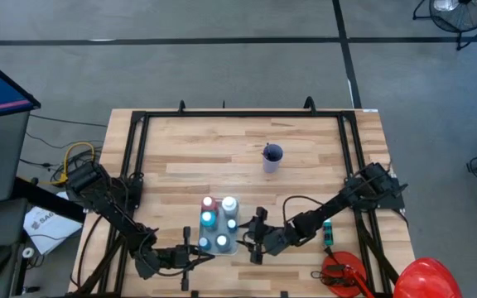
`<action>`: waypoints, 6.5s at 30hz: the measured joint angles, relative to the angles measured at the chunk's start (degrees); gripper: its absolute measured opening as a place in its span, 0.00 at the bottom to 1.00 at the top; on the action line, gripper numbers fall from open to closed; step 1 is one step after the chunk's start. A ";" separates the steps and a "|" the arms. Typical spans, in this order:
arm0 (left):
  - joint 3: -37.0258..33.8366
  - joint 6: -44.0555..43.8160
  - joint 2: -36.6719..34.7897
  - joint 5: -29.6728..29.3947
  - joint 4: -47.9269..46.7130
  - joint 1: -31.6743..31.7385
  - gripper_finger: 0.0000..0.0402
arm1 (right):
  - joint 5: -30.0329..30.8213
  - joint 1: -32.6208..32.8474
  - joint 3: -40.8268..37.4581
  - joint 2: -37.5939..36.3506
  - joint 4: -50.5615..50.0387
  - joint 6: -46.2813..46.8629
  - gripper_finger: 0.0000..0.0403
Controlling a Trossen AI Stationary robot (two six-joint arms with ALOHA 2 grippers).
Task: Pick & Place Paint Supplies
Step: Adjust the white bin on the table, then put the silver paint brush into the violet cup
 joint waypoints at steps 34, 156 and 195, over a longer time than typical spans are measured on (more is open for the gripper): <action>0.02 3.95 -0.74 -5.44 2.13 -2.93 0.00 | -8.46 3.09 -0.27 -24.89 -53.91 48.87 0.58; 32.79 9.86 1.55 45.40 -53.31 30.85 0.41 | 2.84 12.62 17.86 -6.41 -71.63 26.97 0.00; 39.47 10.90 1.53 46.67 -66.53 34.40 0.29 | 12.91 12.14 33.72 -6.52 -87.29 21.87 0.00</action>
